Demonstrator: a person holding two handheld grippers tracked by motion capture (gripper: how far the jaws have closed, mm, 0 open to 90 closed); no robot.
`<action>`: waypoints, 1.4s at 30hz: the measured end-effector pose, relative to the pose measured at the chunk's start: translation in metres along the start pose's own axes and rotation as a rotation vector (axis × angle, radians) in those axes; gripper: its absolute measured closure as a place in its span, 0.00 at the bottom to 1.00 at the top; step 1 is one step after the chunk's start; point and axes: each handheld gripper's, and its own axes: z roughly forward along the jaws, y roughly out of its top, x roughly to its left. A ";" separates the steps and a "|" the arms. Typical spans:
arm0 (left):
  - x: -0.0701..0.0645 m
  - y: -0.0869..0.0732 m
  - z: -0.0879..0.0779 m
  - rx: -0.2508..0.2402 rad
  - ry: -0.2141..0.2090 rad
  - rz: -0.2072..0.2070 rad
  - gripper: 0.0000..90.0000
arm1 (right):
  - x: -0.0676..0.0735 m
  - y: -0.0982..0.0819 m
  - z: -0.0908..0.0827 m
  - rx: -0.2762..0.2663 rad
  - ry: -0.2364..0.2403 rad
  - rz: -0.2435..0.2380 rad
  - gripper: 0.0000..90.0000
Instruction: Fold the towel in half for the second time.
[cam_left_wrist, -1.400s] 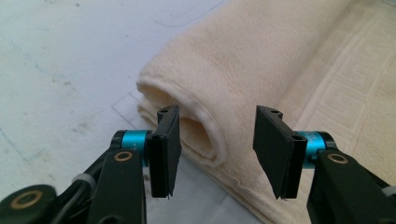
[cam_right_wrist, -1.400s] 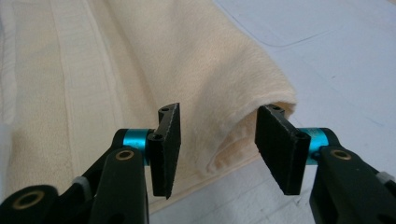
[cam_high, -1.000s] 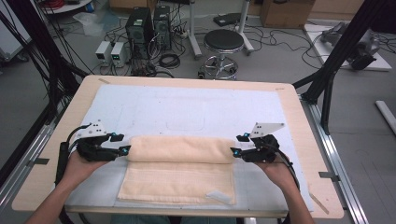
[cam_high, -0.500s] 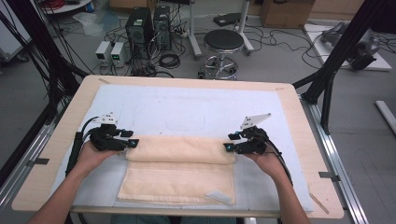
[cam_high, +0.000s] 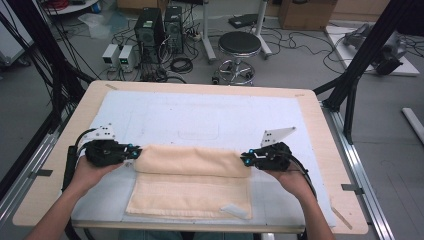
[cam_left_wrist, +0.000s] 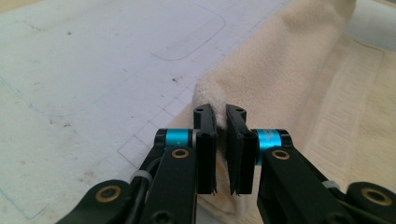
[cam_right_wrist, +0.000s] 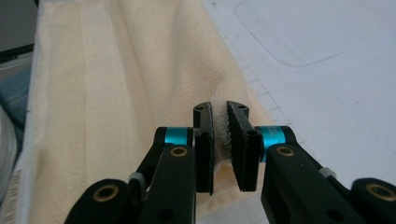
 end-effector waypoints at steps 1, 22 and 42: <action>-0.004 -0.001 -0.003 -0.005 -0.003 0.010 0.92 | 0.004 0.000 -0.003 -0.003 -0.005 -0.011 0.90; -0.057 -0.031 -0.023 0.011 -0.083 0.089 0.48 | 0.064 -0.018 -0.016 -0.043 0.051 -0.086 0.65; -0.070 -0.057 0.011 0.141 -0.112 0.128 0.79 | 0.075 -0.041 0.037 0.063 0.084 -0.117 0.84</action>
